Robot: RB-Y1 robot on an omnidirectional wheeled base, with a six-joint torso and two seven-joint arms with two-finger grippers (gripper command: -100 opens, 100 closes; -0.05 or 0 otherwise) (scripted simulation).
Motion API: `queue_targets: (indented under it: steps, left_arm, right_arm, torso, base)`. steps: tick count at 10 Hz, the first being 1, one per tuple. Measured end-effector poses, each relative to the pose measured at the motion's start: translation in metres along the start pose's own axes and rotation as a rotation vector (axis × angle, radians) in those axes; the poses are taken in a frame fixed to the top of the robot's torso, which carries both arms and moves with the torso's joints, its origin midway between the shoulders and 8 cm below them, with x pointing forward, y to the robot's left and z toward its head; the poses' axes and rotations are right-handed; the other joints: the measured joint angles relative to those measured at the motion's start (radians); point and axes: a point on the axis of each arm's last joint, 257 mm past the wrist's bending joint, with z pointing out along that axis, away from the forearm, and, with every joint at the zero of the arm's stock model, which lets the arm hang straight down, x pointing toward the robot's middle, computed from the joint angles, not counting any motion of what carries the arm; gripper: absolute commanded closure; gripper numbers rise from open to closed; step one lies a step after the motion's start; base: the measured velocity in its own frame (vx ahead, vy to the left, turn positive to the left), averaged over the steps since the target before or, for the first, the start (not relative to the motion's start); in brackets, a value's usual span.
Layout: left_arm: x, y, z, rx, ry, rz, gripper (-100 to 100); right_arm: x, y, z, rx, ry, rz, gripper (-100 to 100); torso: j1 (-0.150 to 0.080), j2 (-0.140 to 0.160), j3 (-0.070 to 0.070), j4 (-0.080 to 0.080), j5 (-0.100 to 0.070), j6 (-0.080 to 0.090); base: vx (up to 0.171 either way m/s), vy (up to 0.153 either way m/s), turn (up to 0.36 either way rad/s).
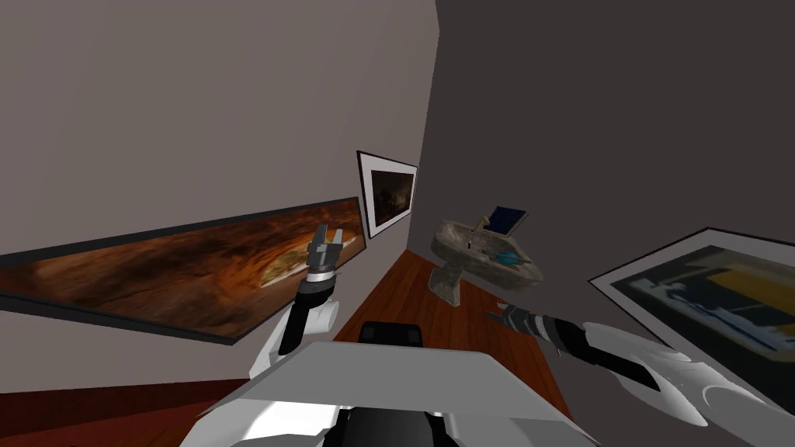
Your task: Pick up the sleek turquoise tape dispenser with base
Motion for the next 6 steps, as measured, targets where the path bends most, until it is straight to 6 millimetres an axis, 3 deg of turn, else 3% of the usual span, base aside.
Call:
queue_targets:
  steps: [1,4,6]
  left_arm:
    - [0.0,0.0,0.0,0.0,0.0,0.0,0]
    - [0.0,0.0,0.0,0.0,0.0,0.0,0]
    - [0.0,0.0,0.0,0.0,0.0,0.0,0]
  right_arm:
    - [0.003,-0.013,-0.007,0.021,0.022,-0.025,-100]
    - [0.019,-0.063,-0.049,0.119,0.122,-0.109,-100]
    - [0.017,-0.091,-0.074,0.171,0.18,-0.165,-100]
  torso:
    - [0.0,0.0,0.0,0.0,0.0,0.001]
    - [0.0,-0.001,0.0,0.0,0.0,0.0]
    - [-0.001,-0.001,-0.001,0.0,0.0,0.0]
  base:
    - [0.001,0.012,0.303]
    - [0.007,0.001,0.131]
    - [0.012,-0.006,0.16]
